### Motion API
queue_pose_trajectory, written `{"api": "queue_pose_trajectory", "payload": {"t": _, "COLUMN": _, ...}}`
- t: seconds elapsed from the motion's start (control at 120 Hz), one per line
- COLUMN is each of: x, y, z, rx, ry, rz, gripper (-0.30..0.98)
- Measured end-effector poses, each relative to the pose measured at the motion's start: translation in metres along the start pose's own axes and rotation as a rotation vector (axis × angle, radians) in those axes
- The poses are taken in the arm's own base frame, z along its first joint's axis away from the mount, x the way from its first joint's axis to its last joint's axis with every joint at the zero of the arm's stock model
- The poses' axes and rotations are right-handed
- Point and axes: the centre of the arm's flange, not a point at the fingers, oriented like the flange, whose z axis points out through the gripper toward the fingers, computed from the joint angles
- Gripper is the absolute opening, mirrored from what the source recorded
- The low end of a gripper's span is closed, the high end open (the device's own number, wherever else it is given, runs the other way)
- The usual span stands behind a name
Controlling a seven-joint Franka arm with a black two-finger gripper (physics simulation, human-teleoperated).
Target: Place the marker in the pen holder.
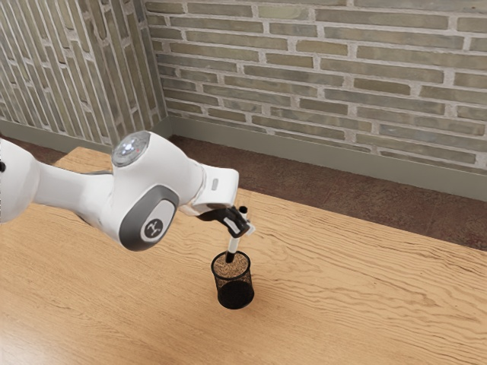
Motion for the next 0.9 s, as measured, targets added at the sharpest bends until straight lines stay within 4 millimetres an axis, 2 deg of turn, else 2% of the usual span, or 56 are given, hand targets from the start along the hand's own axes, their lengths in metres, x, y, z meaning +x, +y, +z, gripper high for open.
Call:
{"api": "queue_pose_trajectory", "payload": {"t": 0.067, "x": -0.003, "y": 0.0, "z": 0.005, "rx": 0.0, "ry": 0.001, "rz": 0.0, "gripper": 0.02}}
{"api": "queue_pose_trajectory", "payload": {"t": 0.192, "x": -0.007, "y": -0.001, "z": 0.011, "rx": -0.002, "ry": 0.002, "rz": -0.008, "gripper": 0.29}}
{"api": "queue_pose_trajectory", "payload": {"t": 0.3, "x": -0.001, "y": -0.005, "z": 0.01, "rx": -0.014, "ry": -0.012, "rz": -0.025, "gripper": 0.45}}
{"api": "queue_pose_trajectory", "payload": {"t": 0.383, "x": 0.04, "y": -0.024, "z": -0.008, "rx": -0.056, "ry": -0.06, "rz": -0.051, "gripper": 0.53}}
{"api": "queue_pose_trajectory", "payload": {"t": 0.492, "x": 0.108, "y": -0.066, "z": -0.049, "rx": -0.061, "ry": -0.18, "rz": -0.026, "gripper": 0.59}}
{"api": "queue_pose_trajectory", "payload": {"t": 0.558, "x": 0.127, "y": -0.094, "z": -0.077, "rx": -0.047, "ry": -0.262, "rz": -0.048, "gripper": 0.62}}
{"api": "queue_pose_trajectory", "payload": {"t": 0.617, "x": 0.124, "y": -0.121, "z": -0.095, "rx": -0.031, "ry": -0.344, "rz": -0.096, "gripper": 0.63}}
{"api": "queue_pose_trajectory", "payload": {"t": 0.708, "x": 0.102, "y": -0.16, "z": -0.11, "rx": -0.019, "ry": -0.461, "rz": -0.189, "gripper": 0.65}}
{"api": "queue_pose_trajectory", "payload": {"t": 0.792, "x": 0.085, "y": -0.18, "z": -0.115, "rx": -0.018, "ry": -0.544, "rz": -0.258, "gripper": 0.66}}
{"api": "queue_pose_trajectory", "payload": {"t": 0.9, "x": 0.077, "y": -0.198, "z": -0.128, "rx": -0.013, "ry": -0.594, "rz": -0.333, "gripper": 0.67}}
